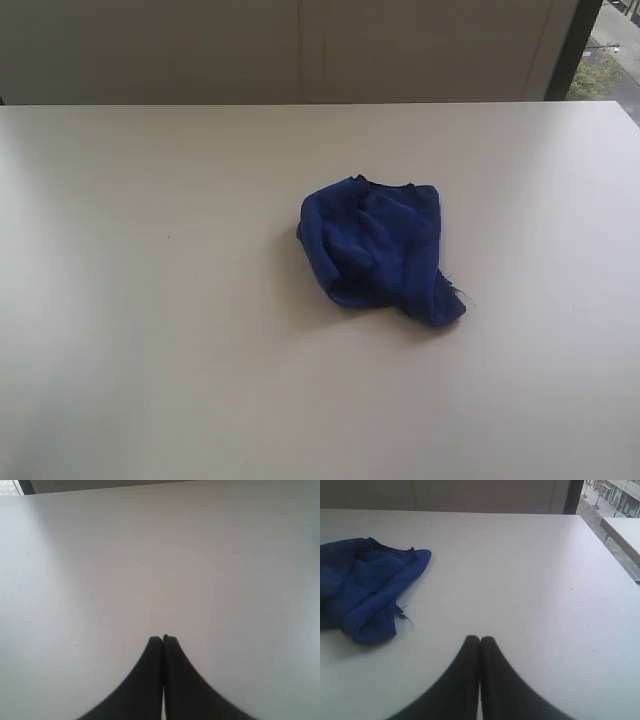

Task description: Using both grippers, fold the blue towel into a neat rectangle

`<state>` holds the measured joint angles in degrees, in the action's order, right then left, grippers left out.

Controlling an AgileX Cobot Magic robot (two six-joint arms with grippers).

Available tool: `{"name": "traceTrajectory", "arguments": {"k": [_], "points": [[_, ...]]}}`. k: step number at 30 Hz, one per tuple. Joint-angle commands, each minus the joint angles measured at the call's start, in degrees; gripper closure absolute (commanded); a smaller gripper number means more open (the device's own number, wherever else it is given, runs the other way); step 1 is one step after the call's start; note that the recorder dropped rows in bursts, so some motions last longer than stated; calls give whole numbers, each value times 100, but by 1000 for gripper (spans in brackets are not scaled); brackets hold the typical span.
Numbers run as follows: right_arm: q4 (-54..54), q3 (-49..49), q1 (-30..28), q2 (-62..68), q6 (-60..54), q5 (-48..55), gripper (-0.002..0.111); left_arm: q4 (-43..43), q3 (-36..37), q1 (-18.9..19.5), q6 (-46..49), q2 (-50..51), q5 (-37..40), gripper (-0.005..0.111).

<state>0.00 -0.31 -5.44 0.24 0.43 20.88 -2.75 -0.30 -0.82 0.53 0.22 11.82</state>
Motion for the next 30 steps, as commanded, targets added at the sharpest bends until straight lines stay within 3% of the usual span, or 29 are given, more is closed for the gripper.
{"name": "traceTrajectory", "arguments": {"k": [1, 5, 16, 30], "points": [[-48, 31, -23, -24, -43, -98, 108, -9, 30, 10, -53, -22, -14, 107], [-48, 31, -23, -24, -43, -540, 108, -9, 30, 10, -53, -22, -14, 107], [-48, 31, -23, -24, -43, -3209, 108, -9, 30, 10, -53, -22, -14, 107], [-48, 31, -23, -24, -82, -3417, 108, -9, 30, 10, -53, -22, -14, 107]]}}
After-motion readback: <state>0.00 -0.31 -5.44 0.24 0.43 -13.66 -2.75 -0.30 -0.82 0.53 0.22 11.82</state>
